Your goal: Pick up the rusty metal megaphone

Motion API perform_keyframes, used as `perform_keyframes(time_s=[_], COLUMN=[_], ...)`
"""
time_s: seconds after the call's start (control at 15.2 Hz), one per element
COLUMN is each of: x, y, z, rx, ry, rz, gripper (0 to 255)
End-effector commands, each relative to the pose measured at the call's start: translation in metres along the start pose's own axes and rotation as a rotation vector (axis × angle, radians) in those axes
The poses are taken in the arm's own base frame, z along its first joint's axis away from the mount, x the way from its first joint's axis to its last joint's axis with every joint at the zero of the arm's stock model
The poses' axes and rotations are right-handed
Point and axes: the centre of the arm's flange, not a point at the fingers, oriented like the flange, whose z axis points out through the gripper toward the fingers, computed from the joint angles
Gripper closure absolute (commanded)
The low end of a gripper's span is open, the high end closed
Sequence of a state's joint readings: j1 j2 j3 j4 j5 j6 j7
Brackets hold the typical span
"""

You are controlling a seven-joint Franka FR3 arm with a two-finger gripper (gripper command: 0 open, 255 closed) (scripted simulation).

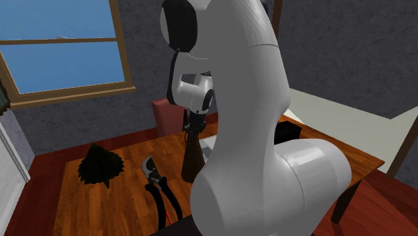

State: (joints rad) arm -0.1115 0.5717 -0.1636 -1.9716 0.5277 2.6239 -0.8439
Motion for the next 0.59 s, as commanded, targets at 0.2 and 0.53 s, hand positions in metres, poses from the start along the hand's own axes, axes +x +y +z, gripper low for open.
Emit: perform_keyframes(time_s=[0.2, 0.53], x=[0.006, 0.011], y=[-0.002, -0.005], z=[-0.025, -0.051], rx=[-0.001, -0.001], ry=[0.002, 0.002], rz=[0.0, 0.0], gripper=[255, 255])
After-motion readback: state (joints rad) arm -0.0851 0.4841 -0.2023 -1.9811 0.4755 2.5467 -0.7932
